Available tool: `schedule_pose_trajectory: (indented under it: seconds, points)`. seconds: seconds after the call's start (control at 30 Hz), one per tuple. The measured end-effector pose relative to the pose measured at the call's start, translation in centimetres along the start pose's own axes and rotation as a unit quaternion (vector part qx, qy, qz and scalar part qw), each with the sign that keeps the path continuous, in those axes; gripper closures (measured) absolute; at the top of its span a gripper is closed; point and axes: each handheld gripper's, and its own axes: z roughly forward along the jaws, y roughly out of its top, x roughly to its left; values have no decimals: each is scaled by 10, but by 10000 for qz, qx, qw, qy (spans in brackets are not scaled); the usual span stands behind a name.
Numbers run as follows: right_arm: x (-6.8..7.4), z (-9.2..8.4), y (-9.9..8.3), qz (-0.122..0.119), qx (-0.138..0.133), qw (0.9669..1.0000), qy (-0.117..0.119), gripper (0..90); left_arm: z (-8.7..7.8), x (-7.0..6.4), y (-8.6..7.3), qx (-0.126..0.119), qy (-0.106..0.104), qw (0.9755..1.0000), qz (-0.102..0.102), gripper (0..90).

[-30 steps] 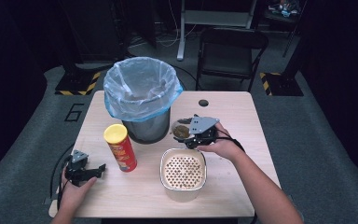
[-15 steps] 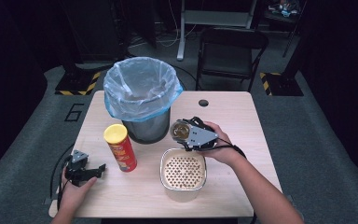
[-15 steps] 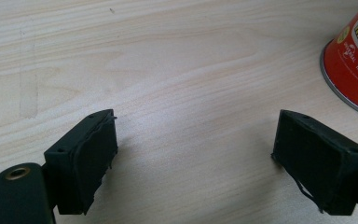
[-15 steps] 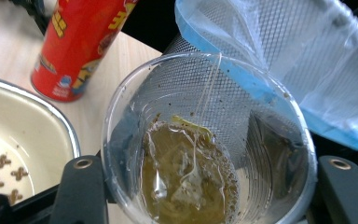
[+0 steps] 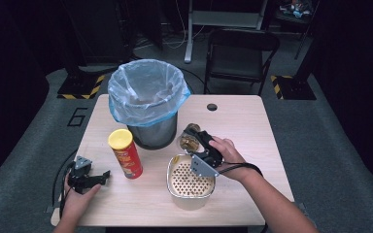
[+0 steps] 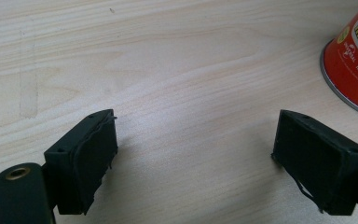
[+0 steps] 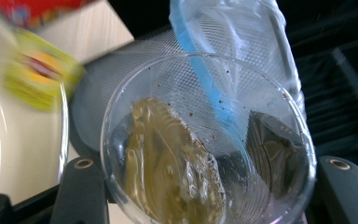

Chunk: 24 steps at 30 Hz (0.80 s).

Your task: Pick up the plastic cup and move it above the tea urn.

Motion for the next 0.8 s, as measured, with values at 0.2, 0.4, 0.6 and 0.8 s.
schedule_pose_trajectory:
  seconds: [0.2,0.4,0.6,0.8]
  points:
    - [11,-4,9,-1534,104,9874,-375,381,0,0,0,0,0,10000,0,132]
    - [15,-10,17,-2501,50,9665,-575,379,0,0,0,2,-1,10000,-1,132]
    - [25,-19,21,-3630,-42,9261,-1026,375,0,0,0,2,0,10000,0,132]
    - [25,-20,24,-3731,-87,9217,-1058,373,0,0,0,1,-1,10000,-2,132]
